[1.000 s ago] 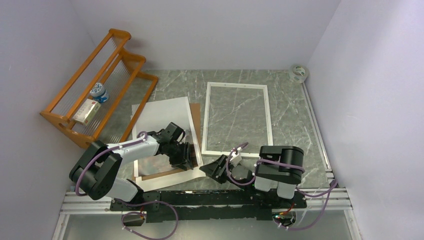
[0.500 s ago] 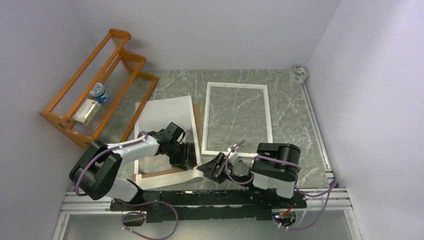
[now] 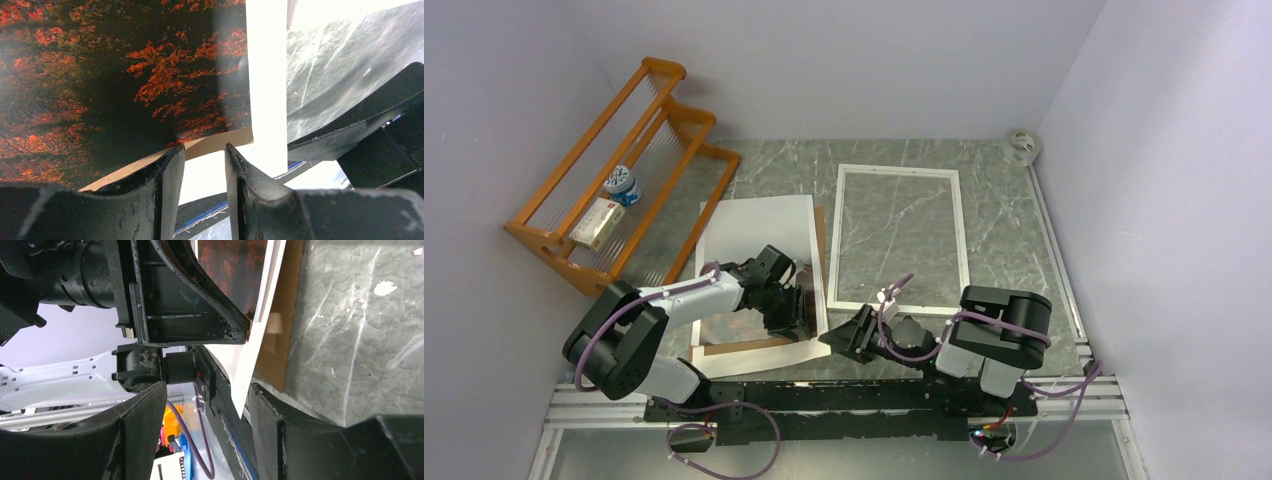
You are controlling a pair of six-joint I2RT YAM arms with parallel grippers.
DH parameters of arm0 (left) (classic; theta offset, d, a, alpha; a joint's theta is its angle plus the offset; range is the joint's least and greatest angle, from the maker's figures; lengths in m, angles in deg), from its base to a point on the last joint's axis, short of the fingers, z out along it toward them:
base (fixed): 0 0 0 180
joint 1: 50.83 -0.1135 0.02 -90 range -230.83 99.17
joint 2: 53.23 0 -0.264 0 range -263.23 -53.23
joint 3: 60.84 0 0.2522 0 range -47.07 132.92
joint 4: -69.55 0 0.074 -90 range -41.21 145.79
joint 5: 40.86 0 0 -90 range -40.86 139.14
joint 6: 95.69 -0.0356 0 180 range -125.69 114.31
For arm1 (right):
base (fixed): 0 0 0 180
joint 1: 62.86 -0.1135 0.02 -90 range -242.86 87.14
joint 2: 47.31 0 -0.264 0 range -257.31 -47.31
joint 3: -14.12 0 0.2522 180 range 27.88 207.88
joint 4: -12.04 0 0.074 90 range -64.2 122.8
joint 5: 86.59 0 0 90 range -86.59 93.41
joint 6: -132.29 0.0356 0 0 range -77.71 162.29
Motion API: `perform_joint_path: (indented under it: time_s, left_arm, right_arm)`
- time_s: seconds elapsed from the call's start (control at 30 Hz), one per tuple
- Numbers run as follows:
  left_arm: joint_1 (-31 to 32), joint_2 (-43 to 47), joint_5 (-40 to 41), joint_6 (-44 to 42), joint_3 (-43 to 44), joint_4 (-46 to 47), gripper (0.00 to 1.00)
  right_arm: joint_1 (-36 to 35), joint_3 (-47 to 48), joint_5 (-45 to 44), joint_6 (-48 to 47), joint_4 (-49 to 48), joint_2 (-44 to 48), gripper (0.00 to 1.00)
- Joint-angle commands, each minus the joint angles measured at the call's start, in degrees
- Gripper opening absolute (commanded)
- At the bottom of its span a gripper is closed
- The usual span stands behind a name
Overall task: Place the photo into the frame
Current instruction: Pick up the photo frame item at the center of the board.
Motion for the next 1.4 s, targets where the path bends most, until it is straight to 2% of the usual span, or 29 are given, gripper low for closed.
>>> perform_joint_path:
  time_s: [0.0,0.37,0.57,0.67,0.93,1.07,1.23,1.37]
  left_arm:
    - [0.87,-1.55,4.81,-0.21,-1.31,-2.77,0.43]
    - [0.83,-1.39,4.52,0.20,-1.49,-2.41,0.43]
    - [0.90,-0.66,4.97,0.60,-1.57,-2.65,0.43]
    - [0.85,0.15,5.52,0.90,-1.50,-3.12,0.42]
    - [0.87,6.47,11.12,1.67,1.94,-10.18,0.43]
    - [0.84,10.78,15.90,1.89,6.44,-17.08,0.46]
    - [0.87,15.71,21.02,1.66,14.40,-25.03,0.50]
    - [0.88,18.50,25.18,1.34,19.67,-28.49,0.53]
  right_arm:
    - [1.10,0.91,2.53,-1.48,0.86,1.61,0.62]
    - [3.48,4.97,9.02,-0.58,1.35,-3.92,0.34]
    - [4.03,7.63,9.92,-2.60,6.12,-3.98,0.31]
    - [4.24,9.10,9.77,-4.50,11.50,-2.26,0.26]
    - [4.49,17.05,4.50,-16.52,41.59,9.34,0.00]
    - [4.45,24.29,-0.69,-24.84,60.68,16.14,0.00]
    - [4.56,36.62,-5.74,-34.13,85.76,19.80,0.00]
    - [4.74,44.65,-8.45,-40.20,99.07,20.93,0.00]
